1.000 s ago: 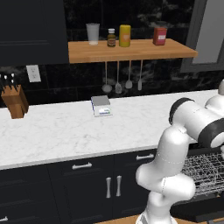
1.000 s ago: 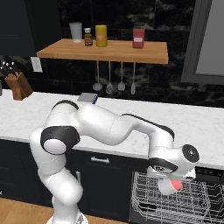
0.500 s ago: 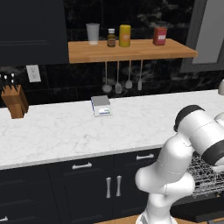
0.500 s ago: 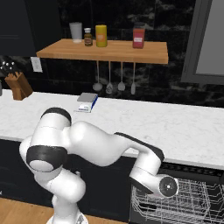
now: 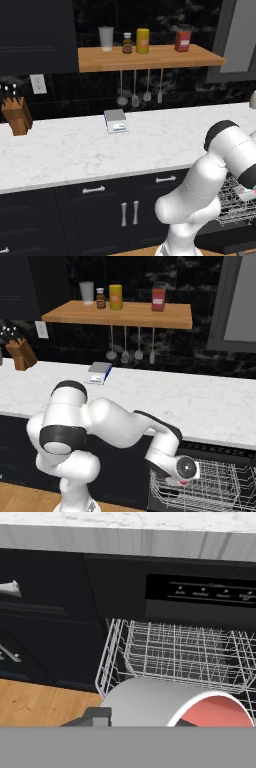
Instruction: Pick up the cup and bowl from the counter, place them in the dishwasher, and close the dishwasher door.
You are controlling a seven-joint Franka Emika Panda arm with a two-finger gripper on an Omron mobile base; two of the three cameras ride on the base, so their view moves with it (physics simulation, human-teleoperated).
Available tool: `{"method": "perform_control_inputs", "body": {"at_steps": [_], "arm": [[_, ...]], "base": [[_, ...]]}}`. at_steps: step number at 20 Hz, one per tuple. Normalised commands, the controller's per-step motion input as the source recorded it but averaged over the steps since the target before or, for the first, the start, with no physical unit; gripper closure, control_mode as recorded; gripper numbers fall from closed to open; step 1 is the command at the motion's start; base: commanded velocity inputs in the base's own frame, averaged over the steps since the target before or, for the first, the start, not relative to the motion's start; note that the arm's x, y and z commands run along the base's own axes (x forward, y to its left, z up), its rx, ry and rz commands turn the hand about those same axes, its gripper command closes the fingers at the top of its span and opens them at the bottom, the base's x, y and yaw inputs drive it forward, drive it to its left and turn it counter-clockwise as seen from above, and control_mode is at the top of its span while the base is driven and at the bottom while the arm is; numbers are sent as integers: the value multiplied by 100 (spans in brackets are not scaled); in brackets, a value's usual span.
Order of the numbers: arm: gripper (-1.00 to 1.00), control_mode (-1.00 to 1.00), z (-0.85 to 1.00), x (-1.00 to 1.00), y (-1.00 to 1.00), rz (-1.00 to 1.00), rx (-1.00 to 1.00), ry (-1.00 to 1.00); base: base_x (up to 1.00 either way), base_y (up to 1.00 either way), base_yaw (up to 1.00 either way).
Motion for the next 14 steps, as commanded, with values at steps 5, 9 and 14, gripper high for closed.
{"method": "perform_control_inputs", "body": {"at_steps": [5, 9, 14], "arm": [[100, -100, -41, 0, 0, 0, -1, 0], [100, -100, -46, 0, 0, 0, -1, -3], [100, -100, -49, 0, -1, 0, -1, -3]], "base": [[0, 0, 0], [0, 0, 0], [0, 0, 0]]}}
